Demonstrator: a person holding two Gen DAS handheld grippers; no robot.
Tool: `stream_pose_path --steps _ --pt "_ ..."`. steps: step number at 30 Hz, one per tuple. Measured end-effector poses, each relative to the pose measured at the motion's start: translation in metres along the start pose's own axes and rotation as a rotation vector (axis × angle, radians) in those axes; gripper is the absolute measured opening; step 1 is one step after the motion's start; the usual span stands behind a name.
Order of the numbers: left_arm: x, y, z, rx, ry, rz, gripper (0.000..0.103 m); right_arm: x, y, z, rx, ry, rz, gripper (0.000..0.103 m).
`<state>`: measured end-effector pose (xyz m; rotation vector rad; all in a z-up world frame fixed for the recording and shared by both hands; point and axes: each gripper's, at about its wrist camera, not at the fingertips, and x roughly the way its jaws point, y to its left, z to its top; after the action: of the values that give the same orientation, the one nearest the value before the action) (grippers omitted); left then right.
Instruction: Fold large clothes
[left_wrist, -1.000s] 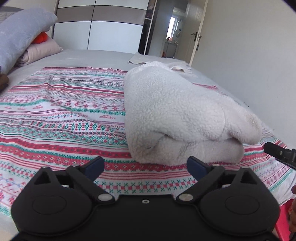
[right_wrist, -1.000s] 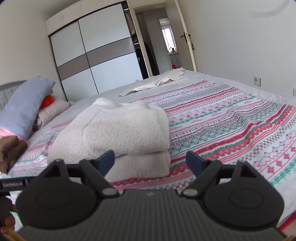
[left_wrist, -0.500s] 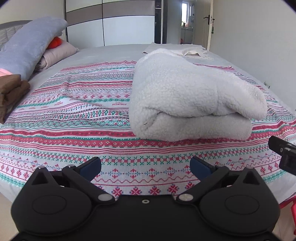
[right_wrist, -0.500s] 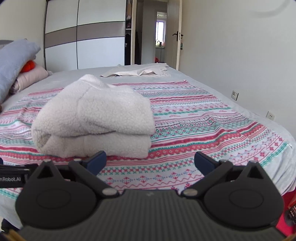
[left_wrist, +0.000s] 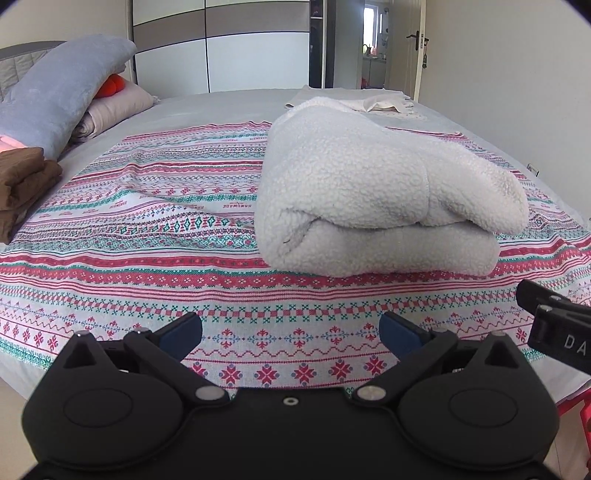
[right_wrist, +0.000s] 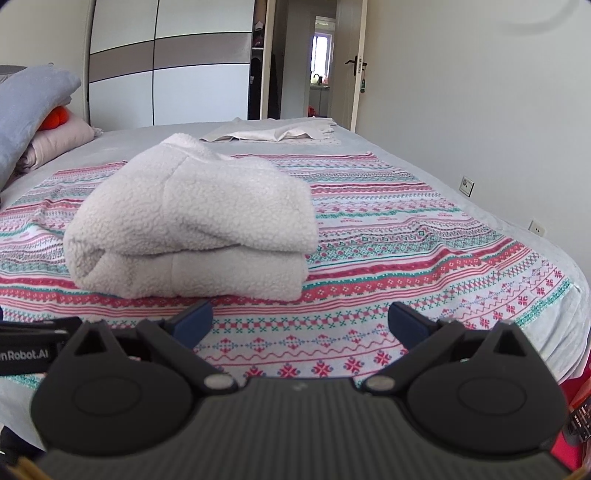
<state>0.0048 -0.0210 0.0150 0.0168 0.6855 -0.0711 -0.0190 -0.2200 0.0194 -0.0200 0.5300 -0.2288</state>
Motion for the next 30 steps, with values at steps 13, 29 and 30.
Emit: stream_pose_path --steps 13,29,30 --pt "0.0007 0.0025 -0.0010 -0.005 0.001 -0.007 0.103 0.0002 0.0062 -0.0009 -0.014 0.001 0.016 0.103" --pt "0.0042 0.0042 -0.0018 -0.012 0.004 -0.013 0.103 0.0035 0.0079 -0.0025 -0.018 0.011 0.017 0.103" --pt "0.0044 0.0045 -0.0018 -0.013 0.005 -0.015 0.103 0.0033 0.0081 -0.0025 -0.018 0.010 0.017 0.103"
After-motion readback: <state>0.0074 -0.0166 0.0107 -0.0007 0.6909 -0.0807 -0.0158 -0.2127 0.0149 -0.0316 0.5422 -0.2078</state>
